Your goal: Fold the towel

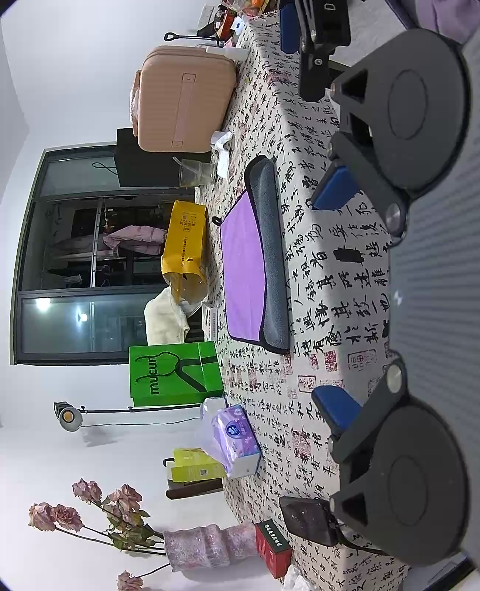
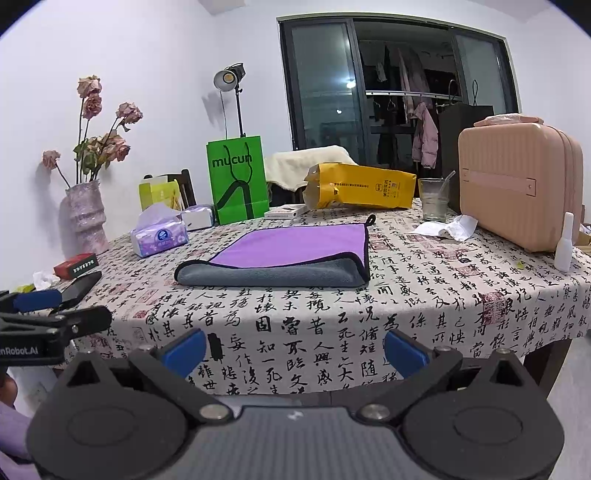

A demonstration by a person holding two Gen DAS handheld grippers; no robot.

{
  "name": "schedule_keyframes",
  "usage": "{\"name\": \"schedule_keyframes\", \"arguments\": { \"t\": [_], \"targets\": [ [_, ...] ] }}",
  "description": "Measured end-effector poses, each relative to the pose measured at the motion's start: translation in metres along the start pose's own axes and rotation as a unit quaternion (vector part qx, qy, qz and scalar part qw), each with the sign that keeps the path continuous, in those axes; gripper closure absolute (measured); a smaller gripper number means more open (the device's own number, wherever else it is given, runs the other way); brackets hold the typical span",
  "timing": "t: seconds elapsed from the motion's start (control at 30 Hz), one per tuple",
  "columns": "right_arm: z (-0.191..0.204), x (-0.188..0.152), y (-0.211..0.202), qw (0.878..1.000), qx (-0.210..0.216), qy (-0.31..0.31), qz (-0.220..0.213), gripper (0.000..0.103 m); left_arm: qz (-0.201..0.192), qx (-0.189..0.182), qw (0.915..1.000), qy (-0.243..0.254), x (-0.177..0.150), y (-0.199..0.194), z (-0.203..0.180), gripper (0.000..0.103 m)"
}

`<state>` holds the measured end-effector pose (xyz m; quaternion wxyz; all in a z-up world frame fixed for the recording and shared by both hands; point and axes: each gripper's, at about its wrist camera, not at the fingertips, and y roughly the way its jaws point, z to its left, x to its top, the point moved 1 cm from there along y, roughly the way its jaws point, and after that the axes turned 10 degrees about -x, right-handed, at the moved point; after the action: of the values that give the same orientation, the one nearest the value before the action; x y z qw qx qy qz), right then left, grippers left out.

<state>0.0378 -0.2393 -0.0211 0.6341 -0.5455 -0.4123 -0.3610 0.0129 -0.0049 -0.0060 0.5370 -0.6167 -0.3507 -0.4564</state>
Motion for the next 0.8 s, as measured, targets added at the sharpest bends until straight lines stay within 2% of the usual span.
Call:
{"name": "schedule_keyframes", "arguments": {
  "t": [0.2,0.5,0.8],
  "targets": [
    [-0.001,0.000,0.004,1.000,-0.006,-0.003,-0.004,0.000,-0.002,0.004,1.0000,0.008,0.000,0.009,0.003,0.000],
    [0.001,0.006,0.018,1.000,-0.016,-0.016,-0.014,0.000,0.010,-0.002,0.9999,-0.010,0.005,0.031,0.021,0.000],
    [-0.004,0.011,0.041,1.000,-0.027,-0.004,-0.007,0.000,0.018,-0.003,0.9998,-0.007,0.014,0.057,0.031,0.000]
  ]
}}
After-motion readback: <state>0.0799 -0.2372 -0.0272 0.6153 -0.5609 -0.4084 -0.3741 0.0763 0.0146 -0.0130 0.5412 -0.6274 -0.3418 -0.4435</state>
